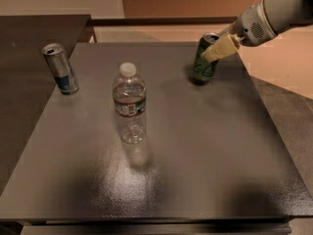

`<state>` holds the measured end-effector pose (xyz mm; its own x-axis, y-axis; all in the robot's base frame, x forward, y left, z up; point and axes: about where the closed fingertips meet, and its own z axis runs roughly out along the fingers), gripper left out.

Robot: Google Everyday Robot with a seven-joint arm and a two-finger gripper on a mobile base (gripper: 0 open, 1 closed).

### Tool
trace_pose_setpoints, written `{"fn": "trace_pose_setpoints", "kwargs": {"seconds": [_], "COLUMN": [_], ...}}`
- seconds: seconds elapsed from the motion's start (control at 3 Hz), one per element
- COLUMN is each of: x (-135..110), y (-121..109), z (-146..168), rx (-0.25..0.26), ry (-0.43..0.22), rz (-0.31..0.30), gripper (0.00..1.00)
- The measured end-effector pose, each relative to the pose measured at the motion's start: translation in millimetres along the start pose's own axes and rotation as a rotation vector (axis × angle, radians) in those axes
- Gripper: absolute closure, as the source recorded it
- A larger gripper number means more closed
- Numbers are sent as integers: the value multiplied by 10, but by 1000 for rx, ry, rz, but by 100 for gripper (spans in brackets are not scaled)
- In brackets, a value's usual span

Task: Move green can near water bottle

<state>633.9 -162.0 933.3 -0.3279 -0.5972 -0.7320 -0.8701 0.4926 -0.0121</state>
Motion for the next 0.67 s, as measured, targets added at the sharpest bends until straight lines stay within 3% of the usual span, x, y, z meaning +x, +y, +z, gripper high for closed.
{"fn": "trace_pose_setpoints", "kwargs": {"seconds": [0.67], "x": [-11], "y": [885], "z": [-11], "rx": [-236], "ry": [-31], "rz": [-142], "gripper": [100]}}
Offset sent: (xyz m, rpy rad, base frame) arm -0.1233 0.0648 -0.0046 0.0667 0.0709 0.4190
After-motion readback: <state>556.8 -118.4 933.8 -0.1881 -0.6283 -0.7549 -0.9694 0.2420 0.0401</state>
